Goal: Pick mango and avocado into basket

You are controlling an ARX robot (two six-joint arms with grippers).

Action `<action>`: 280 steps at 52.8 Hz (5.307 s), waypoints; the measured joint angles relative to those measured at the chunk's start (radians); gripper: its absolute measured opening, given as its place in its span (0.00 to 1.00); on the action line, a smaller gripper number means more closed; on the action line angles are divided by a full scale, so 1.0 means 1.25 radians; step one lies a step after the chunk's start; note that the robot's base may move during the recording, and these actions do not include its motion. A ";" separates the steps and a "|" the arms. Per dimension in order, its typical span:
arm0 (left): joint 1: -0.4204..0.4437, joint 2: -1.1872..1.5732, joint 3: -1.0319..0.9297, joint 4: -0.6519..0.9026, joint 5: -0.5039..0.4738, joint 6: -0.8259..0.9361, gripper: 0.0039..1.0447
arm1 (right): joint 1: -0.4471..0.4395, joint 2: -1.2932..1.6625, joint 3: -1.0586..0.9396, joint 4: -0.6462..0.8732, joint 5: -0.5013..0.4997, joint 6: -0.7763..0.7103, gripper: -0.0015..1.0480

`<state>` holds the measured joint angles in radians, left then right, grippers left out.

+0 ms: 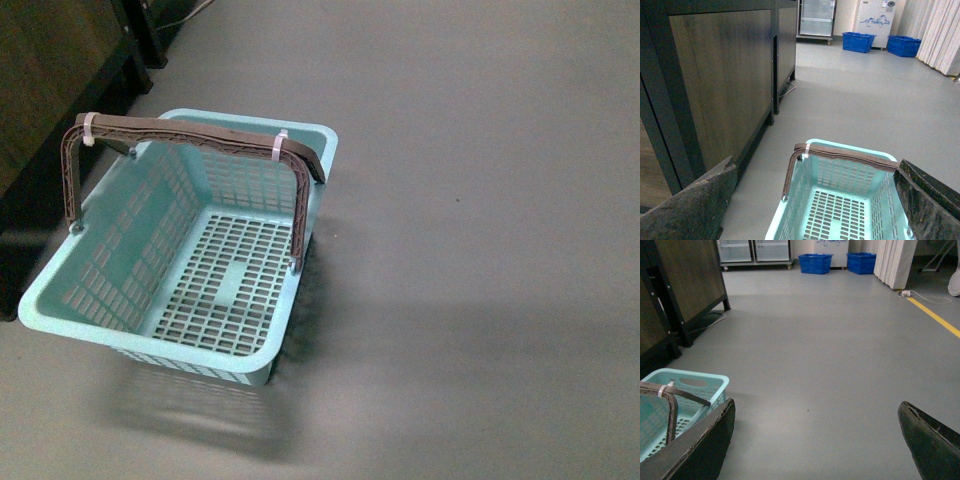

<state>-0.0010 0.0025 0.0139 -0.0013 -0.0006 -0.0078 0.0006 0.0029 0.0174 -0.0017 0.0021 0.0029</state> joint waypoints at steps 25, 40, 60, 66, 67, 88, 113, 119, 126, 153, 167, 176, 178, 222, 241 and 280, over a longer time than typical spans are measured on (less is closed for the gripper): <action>0.000 0.000 0.000 0.000 0.000 0.000 0.92 | 0.000 0.000 0.000 0.000 0.000 0.000 0.92; 0.178 0.312 0.117 -0.216 0.297 -0.556 0.92 | 0.000 0.000 0.000 0.000 -0.002 0.000 0.92; 0.045 1.000 0.285 0.344 0.146 -0.867 0.92 | 0.000 0.000 0.000 0.000 -0.001 0.000 0.92; -0.027 1.186 0.373 0.414 0.091 -0.924 0.92 | 0.000 0.000 0.000 0.000 -0.001 0.000 0.92; -0.040 1.220 0.390 0.422 0.079 -0.933 0.92 | 0.000 0.000 0.000 0.000 -0.001 0.000 0.92; -0.163 1.641 0.708 0.440 -0.023 -1.061 0.92 | 0.000 0.000 0.000 0.000 -0.001 0.000 0.92; -0.175 1.854 0.962 0.425 -0.065 -1.066 0.92 | 0.000 0.000 0.000 0.000 -0.001 0.000 0.92; -0.169 1.869 0.983 0.425 -0.076 -1.060 0.79 | 0.000 0.000 0.000 0.000 -0.001 0.000 0.92; -0.164 1.892 1.013 0.380 -0.092 -1.058 0.53 | 0.000 0.000 0.000 0.000 -0.001 0.000 0.92; -0.174 1.777 0.881 0.396 -0.088 -1.187 0.16 | 0.000 0.000 0.000 0.000 -0.001 0.000 0.92; -0.172 1.422 0.690 0.340 -0.094 -1.246 0.16 | 0.000 0.000 0.000 0.000 -0.001 0.000 0.92; -0.160 1.214 0.636 0.227 -0.104 -1.255 0.16 | 0.000 0.000 0.000 0.000 -0.001 0.000 0.92; -0.156 1.170 0.631 0.197 -0.108 -1.253 0.16 | 0.000 0.000 0.000 0.000 -0.001 0.000 0.92; -0.125 0.863 0.619 -0.038 -0.120 -1.225 0.16 | 0.000 0.000 0.000 0.000 -0.001 0.000 0.92; -0.125 0.864 0.615 -0.038 -0.120 -1.224 0.16 | 0.000 0.000 0.000 0.000 -0.002 0.000 0.92; -0.125 0.864 0.615 -0.038 -0.120 -1.224 0.16 | 0.000 0.000 0.000 0.000 -0.002 0.000 0.92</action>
<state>-0.1577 1.0824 0.7826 -0.0483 -0.1501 -1.5383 0.0006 0.0029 0.0177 -0.0017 -0.0002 0.0025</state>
